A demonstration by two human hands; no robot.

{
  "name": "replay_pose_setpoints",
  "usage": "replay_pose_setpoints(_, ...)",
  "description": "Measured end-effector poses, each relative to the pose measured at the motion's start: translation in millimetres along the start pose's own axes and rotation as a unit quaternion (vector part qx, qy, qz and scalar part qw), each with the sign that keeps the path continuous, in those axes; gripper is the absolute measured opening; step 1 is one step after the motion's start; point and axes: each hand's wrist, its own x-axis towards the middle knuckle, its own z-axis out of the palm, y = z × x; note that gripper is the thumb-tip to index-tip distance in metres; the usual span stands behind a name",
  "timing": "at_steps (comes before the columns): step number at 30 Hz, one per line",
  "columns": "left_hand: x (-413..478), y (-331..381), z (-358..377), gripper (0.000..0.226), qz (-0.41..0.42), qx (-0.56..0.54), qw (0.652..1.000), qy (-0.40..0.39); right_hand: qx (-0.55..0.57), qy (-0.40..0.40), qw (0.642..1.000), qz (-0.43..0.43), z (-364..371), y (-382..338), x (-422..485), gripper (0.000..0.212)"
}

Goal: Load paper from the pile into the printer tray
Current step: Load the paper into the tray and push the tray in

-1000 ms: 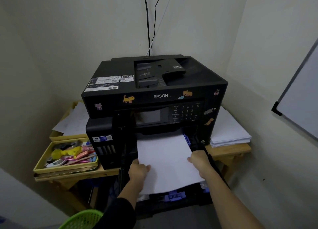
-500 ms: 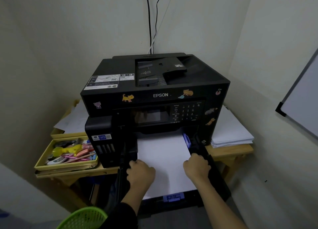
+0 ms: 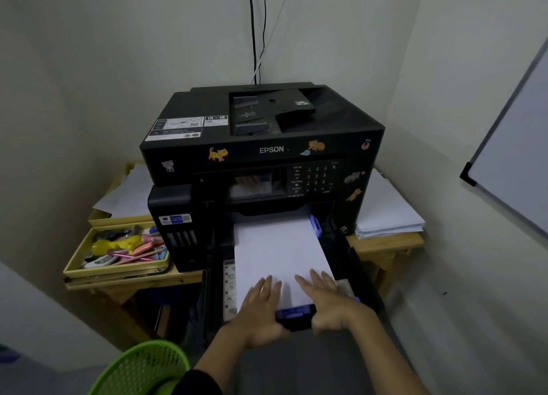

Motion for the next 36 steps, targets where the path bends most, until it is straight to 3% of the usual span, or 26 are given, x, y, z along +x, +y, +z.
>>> replay_pose_setpoints(4,3,-5,23,0.121,0.009,0.172,0.984,0.040,-0.118,0.092,0.989,0.008,28,-1,0,0.120)
replay_pose_setpoints(7,4,-6,33,0.099,-0.001,0.200,0.977,0.077,-0.137,0.165,0.977,0.006,37,-2,1,0.103)
replay_pose_setpoints(11,9,-8,37,0.081,-0.002,0.205,0.974,0.094,-0.137,0.194,0.971,0.005,40,-1,2,0.094)
replay_pose_setpoints(24,47,-20,-9,0.083,-0.008,0.225,0.973,0.045,-0.171,0.173,0.970,0.003,2,-13,43,0.089)
replay_pose_setpoints(30,81,-28,-34,0.079,-0.043,0.267,0.958,0.093,-0.193,0.201,0.960,0.026,-25,-20,80,0.085)
replay_pose_setpoints(33,89,-28,-38,0.091,-0.086,0.240,0.962,0.098,-0.186,0.228,0.955,0.045,-33,-22,83,0.091)
replay_pose_setpoints(36,88,-29,-36,0.113,-0.109,0.137,0.975,0.135,-0.090,0.244,0.965,0.044,-34,-16,76,0.099)
